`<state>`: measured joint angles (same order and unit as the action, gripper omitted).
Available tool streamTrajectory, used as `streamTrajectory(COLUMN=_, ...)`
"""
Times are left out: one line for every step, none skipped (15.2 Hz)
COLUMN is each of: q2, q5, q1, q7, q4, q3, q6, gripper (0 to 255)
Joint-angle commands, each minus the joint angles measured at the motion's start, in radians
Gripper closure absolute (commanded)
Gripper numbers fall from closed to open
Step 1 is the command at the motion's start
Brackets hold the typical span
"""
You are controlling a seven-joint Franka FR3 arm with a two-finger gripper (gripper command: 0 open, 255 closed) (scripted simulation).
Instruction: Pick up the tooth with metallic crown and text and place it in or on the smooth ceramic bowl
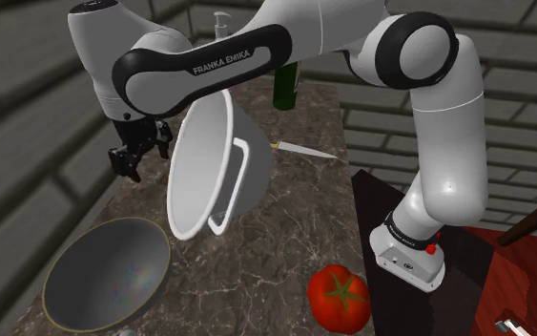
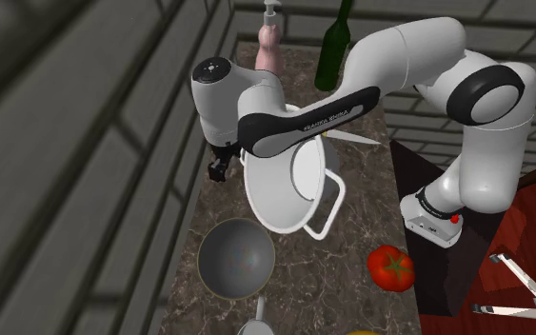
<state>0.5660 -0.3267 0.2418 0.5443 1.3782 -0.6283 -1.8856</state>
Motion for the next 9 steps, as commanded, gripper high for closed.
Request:
streamTrajectory(q2=0.054, q5=0.000, q1=0.001, q7=-0.006, q4=0.015, q3=0.012, q6=0.001, gripper=0)
streamTrajectory(q2=0.053, q5=0.002, q1=0.003, q7=-0.007, q4=0.015, q3=0.015, q6=0.000, gripper=0)
streamTrajectory(q2=0.052, q5=0.003, q1=0.004, q7=-0.007, q4=0.015, q3=0.016, q6=0.000, gripper=0)
streamTrajectory(q2=0.088, q5=-0.009, q1=0.032, q7=-0.006, q4=-0.060, q3=0.023, q6=0.040, gripper=255)
streamTrajectory(q2=0.068, q5=-0.003, q1=0.018, q7=-0.004, q4=-0.015, q3=0.019, q6=0.016, gripper=255)
streamTrajectory(q2=0.085, q5=-0.009, q1=0.025, q7=-0.004, q4=-0.034, q3=0.023, q6=0.018, gripper=255)
streamTrajectory(q2=0.083, q5=-0.008, q1=0.025, q7=-0.002, q4=-0.028, q3=0.022, q6=0.014, gripper=255)
streamTrajectory(q2=0.097, q5=-0.011, q1=0.031, q7=-0.006, q4=-0.055, q3=0.026, q6=0.028, gripper=255)
streamTrajectory(q2=0.088, q5=-0.008, q1=0.029, q7=-0.005, q4=-0.049, q3=0.023, q6=0.031, gripper=255)
